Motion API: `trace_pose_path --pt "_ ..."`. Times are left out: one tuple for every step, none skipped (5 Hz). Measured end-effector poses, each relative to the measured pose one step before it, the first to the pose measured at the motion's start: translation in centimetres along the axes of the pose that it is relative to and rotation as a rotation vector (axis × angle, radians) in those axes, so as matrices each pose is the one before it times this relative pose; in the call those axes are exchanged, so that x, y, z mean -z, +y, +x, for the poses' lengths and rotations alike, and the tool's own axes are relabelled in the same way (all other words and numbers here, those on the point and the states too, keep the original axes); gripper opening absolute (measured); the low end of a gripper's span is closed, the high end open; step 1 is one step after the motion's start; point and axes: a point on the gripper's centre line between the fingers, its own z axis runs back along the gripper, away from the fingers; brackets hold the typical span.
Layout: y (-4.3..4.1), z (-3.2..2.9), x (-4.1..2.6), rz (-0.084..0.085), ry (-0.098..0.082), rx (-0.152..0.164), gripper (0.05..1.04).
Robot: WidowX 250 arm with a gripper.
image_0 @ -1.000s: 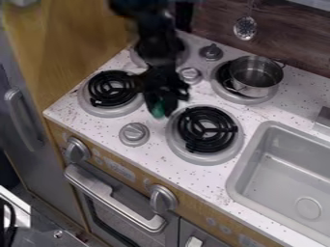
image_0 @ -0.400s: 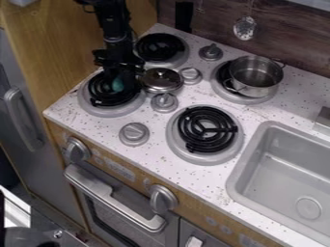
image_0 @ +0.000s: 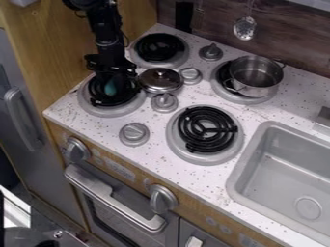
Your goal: Take the green thing and put it on the left burner
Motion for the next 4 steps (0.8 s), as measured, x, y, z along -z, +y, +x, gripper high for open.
trace_pose_path --pt "0.157 -1.473 -0.174 -0.0295 0.0194 -0.0209 0.823" --pt "-0.331 -0.601 -0.917 -0.0132 -0.0038 -0.0045 1.0" --pt "-0.819 0.275 -3.594 0.0143 -0.0482 0.0259 1.0" --pt "-2.042 -0.549 -1.564 -0.0073 0.0033 0.0457 1.001"
